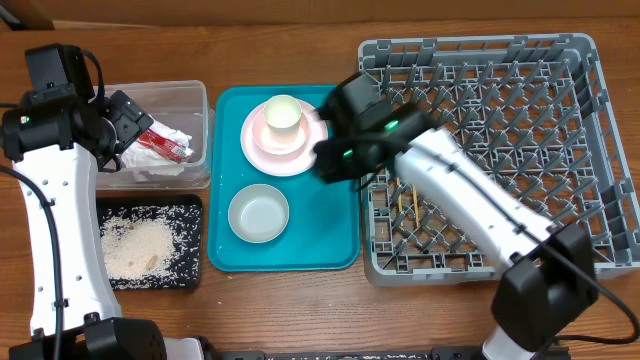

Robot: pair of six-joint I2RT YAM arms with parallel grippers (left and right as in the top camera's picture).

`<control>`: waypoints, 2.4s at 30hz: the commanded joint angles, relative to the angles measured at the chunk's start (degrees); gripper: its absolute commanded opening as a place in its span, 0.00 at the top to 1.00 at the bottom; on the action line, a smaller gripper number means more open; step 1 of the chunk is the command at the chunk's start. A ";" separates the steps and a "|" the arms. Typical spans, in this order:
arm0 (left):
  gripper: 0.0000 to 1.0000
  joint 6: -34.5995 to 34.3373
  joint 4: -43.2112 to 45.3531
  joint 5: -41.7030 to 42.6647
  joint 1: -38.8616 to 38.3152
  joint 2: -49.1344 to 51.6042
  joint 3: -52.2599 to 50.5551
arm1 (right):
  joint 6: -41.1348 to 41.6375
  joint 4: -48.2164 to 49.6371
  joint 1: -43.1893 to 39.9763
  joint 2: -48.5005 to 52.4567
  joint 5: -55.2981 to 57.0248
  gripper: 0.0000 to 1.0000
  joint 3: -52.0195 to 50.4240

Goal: Sort waste into correct bins and load items into the dishwasher
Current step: 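Move the right gripper to the white bowl on the teal tray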

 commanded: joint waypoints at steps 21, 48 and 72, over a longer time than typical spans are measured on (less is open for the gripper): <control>0.00 -1.16 0.07 0.44 0.02 0.17 1.09 | -5.60 11.61 26.99 4.76 24.39 0.67 -0.31; 0.00 -1.16 0.07 0.44 0.02 0.17 1.09 | -6.64 11.78 26.95 14.80 24.39 0.62 -0.31; 0.00 -1.16 0.07 0.44 0.02 0.17 1.09 | -6.60 6.91 26.75 14.80 34.60 0.78 -0.31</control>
